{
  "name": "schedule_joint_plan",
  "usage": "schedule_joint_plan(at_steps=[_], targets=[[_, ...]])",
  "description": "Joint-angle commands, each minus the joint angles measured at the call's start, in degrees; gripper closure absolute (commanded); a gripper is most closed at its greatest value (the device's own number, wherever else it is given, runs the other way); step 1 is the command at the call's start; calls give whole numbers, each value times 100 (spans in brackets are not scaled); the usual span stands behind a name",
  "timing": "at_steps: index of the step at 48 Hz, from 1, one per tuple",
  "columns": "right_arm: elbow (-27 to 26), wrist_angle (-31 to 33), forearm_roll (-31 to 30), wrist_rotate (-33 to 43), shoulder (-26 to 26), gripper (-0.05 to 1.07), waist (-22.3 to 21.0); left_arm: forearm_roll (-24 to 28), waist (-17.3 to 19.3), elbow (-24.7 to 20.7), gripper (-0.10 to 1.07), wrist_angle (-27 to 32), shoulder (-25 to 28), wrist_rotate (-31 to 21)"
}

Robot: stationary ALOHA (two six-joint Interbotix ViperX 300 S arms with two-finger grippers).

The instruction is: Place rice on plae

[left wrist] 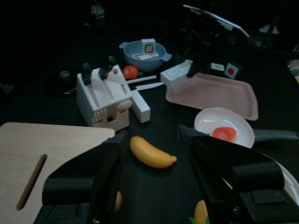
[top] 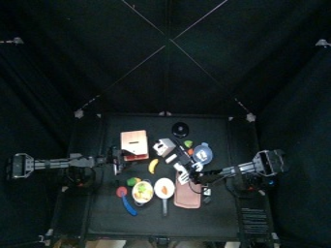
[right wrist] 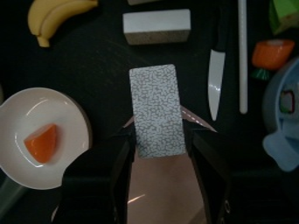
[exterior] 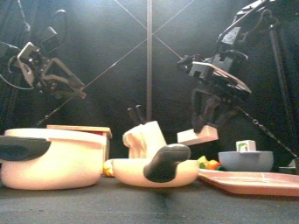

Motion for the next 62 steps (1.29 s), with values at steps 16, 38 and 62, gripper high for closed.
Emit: schedule_joint_plan(at_steps=[16, 38, 62], targets=[[519, 545, -246, 2628, -422, 30, 940, 18, 18, -246, 11, -53, 0, 0], [-123, 1318, 448, 3542, 606, 30, 1354, -264, 0, -123, 11, -53, 0, -9], [-44, 1318, 413, 4359, 844, 29, 1345, -264, 0, -114, 11, -53, 0, 0]])
